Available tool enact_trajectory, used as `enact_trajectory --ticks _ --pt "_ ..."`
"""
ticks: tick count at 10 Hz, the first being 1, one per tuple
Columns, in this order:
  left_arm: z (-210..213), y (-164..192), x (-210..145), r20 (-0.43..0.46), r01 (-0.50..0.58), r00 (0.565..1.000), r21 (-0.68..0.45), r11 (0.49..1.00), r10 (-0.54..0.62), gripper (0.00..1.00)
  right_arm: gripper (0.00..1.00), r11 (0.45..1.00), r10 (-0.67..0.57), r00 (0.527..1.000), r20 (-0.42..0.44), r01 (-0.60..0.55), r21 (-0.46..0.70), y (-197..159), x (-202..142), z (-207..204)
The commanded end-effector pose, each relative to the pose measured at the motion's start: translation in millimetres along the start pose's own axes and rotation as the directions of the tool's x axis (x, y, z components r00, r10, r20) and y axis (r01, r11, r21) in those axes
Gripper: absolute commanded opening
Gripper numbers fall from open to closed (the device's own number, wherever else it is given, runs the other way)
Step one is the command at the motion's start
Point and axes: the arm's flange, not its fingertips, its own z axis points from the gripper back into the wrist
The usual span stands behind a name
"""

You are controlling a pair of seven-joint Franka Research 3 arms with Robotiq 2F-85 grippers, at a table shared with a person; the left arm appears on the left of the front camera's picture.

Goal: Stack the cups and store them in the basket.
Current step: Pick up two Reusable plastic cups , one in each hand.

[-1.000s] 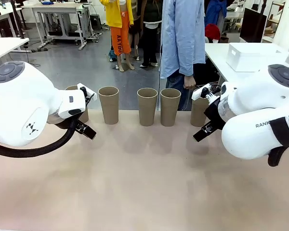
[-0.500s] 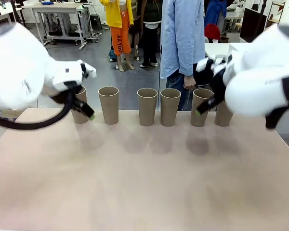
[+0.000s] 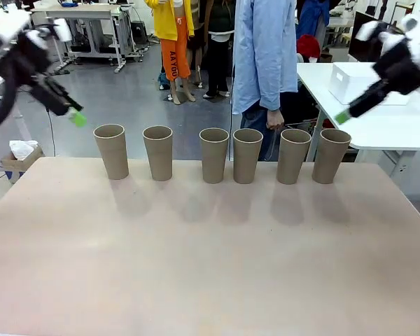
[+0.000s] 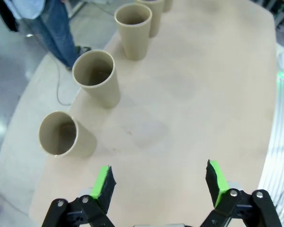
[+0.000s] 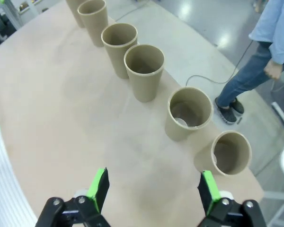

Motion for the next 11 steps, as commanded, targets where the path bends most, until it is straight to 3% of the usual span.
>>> enact_trajectory --ticks 1,5,7,11 --pt "11 2 -44 0.050 0.028 0.998 -0.062 0.998 -0.025 1.00 1.00 0.997 -0.027 0.997 0.071 0.022 0.072 -21 -54 17" --pt "27 -46 -143 0.198 0.030 0.980 -0.052 0.998 -0.019 1.00 1.00 0.998 -0.044 0.974 0.222 0.031 0.062 6 -149 49" --pt "24 -66 -159 0.256 0.039 0.966 0.002 0.999 -0.039 1.00 1.00 0.999 -0.032 0.962 0.270 0.029 0.015 19 -171 61" --pt "27 -63 -162 0.345 0.073 0.936 0.014 0.997 -0.073 1.00 1.00 0.999 -0.044 0.954 0.296 0.041 0.016 13 -180 61"
